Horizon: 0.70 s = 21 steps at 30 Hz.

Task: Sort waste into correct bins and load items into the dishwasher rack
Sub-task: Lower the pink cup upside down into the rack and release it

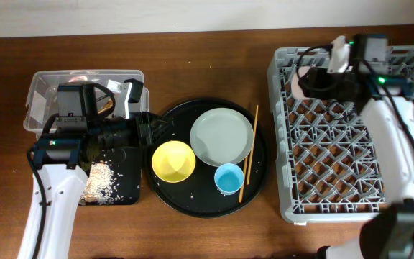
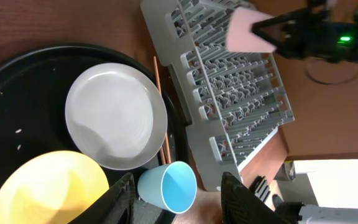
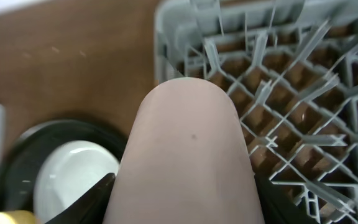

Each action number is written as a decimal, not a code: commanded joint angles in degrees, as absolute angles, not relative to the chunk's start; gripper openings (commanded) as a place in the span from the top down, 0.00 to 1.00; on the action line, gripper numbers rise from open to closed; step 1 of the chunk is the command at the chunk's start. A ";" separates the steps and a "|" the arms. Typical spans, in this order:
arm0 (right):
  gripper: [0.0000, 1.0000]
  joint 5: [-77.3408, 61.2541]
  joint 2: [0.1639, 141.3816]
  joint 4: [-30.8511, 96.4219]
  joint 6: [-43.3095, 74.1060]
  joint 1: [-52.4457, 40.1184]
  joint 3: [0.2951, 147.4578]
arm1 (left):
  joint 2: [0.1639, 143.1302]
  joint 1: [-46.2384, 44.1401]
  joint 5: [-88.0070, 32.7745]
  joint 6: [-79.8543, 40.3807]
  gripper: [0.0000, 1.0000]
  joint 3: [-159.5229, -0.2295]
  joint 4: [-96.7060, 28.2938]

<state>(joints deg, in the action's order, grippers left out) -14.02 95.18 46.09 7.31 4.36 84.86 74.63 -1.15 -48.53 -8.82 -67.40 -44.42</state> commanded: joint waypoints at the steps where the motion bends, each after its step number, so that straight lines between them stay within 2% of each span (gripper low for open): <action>1: 0.51 -10.66 100.31 46.11 6.39 4.03 85.71 | 74.67 -0.99 -48.16 -8.08 0.56 -68.07 -44.69; 9: 0.49 -7.64 105.41 46.15 6.17 4.03 85.69 | 74.67 -0.99 -48.14 -8.08 0.56 -68.07 -44.69; 16: 0.16 -8.54 105.36 46.76 6.17 4.03 85.95 | 74.67 -0.99 -48.14 -8.08 0.56 -68.07 -44.69; 21: 0.12 -8.56 105.36 48.21 5.91 4.03 88.01 | 74.67 -0.99 -48.14 -8.05 0.56 -68.07 -45.19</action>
